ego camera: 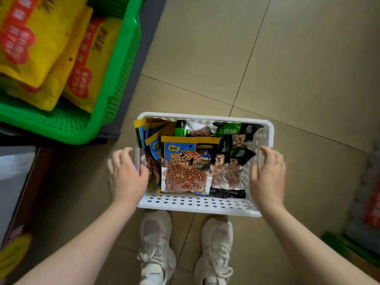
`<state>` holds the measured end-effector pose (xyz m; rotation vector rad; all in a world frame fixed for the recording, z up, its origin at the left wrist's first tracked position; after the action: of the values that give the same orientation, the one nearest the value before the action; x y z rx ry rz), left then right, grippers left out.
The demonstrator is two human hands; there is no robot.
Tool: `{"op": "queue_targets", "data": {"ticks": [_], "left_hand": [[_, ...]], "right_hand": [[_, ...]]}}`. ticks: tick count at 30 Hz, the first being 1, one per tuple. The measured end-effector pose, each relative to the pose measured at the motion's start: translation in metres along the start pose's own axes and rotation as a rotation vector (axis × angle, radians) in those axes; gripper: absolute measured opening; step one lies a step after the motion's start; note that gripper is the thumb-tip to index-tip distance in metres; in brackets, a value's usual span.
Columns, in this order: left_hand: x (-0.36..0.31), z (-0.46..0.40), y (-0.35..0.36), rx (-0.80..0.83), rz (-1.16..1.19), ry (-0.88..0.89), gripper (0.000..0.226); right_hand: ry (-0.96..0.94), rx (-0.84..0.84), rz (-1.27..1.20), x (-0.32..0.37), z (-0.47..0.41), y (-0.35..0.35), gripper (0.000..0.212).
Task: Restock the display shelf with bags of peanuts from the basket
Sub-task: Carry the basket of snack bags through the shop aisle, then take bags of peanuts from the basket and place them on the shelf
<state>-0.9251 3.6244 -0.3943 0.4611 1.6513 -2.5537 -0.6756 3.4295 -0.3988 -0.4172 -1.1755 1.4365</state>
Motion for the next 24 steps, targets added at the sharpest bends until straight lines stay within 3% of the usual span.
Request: {"op": "queue_targets", "data": {"ticks": [4,7,12,15,17,21,24], "left_hand": [[-0.006,0.027,0.050,0.365,0.101,0.051,0.043],[-0.006,0.036,0.075,0.432,0.152,-0.045,0.056],[-0.006,0.038,0.082,0.258,0.256,-0.186,0.073],[-0.003,0.040,0.090,0.265,0.214,-0.220,0.073],[-0.004,0.038,0.093,0.265,0.176,-0.197,0.069],[-0.014,0.047,0.099,0.383,0.262,-0.166,0.043],[-0.026,0.061,0.092,0.399,0.309,-0.050,0.032]], "right_hand": [[0.081,0.382,-0.077,0.011,-0.003,0.049,0.042],[0.212,0.482,-0.149,0.010,-0.013,0.075,0.049],[0.390,0.421,-0.551,0.000,-0.014,0.091,0.044],[0.269,0.440,-0.601,0.001,-0.011,0.081,0.017],[0.230,0.403,-0.599,0.000,-0.010,0.068,0.006],[0.176,0.305,-0.649,0.009,-0.017,0.034,0.006],[0.110,0.207,-0.593,0.028,-0.027,0.003,0.004]]}}
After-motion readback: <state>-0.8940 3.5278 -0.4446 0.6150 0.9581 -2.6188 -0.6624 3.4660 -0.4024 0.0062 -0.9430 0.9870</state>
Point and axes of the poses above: each hand's wrist, its own z-axis away from the middle knuckle, its own y-axis out of the palm, x = y × z, the point moved 6 cm from there along -z, towards the middle knuckle, and after that the axes turned 3 degrees about z, right-handed, at the moved point
